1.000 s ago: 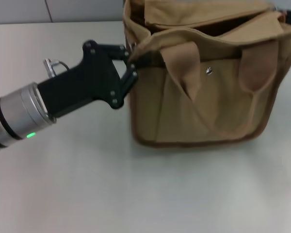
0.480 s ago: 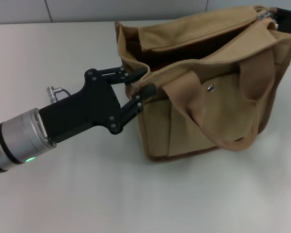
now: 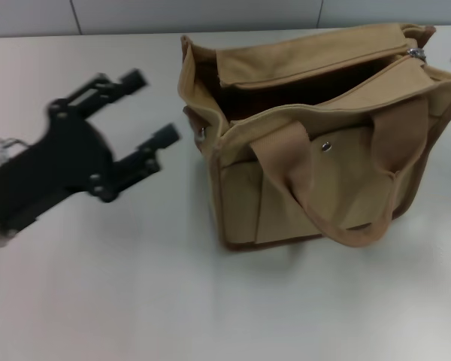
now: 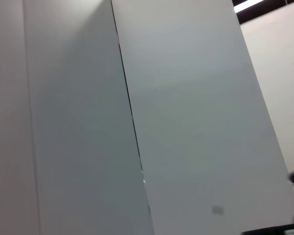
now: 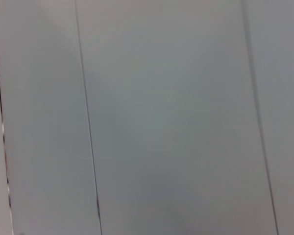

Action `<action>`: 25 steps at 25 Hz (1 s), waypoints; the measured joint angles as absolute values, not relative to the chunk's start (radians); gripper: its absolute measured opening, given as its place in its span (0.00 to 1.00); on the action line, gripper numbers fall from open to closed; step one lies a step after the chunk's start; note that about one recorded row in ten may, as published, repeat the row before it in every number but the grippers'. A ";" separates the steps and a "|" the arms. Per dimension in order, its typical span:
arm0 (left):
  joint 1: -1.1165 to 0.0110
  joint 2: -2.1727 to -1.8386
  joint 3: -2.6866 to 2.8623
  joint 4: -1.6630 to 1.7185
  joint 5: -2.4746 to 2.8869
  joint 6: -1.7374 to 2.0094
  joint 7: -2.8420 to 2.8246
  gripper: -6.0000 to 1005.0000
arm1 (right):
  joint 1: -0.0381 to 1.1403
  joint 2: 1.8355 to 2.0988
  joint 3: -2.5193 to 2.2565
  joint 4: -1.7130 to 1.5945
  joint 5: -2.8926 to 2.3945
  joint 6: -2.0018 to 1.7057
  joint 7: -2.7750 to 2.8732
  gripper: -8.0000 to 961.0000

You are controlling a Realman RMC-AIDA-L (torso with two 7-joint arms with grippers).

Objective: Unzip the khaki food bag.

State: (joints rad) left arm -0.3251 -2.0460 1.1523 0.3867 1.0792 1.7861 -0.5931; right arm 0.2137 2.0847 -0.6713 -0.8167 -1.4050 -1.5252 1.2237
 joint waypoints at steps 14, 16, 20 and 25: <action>-0.331 -2.027 1.187 0.525 1.532 1.899 -0.815 0.80 | 0.166 2.080 -0.577 -0.619 -1.795 -2.055 0.913 0.89; -0.332 -2.046 1.177 0.527 1.577 1.874 -0.818 0.80 | 0.182 2.080 -0.577 -0.602 -1.849 -2.050 0.899 0.89; -0.332 -2.056 1.170 0.521 1.589 1.835 -0.810 0.80 | 0.227 2.084 -0.576 -0.550 -1.937 -1.999 0.875 0.89; -0.324 -2.057 1.155 0.521 1.588 1.832 -0.806 0.80 | 0.242 2.083 -0.577 -0.525 -1.940 -1.960 0.870 0.89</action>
State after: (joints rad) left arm -0.3239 -2.0566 1.1551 0.5206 1.5883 1.8325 -0.8056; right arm 0.2424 2.0829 -0.5765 -0.5255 -1.9402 -1.9597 0.8699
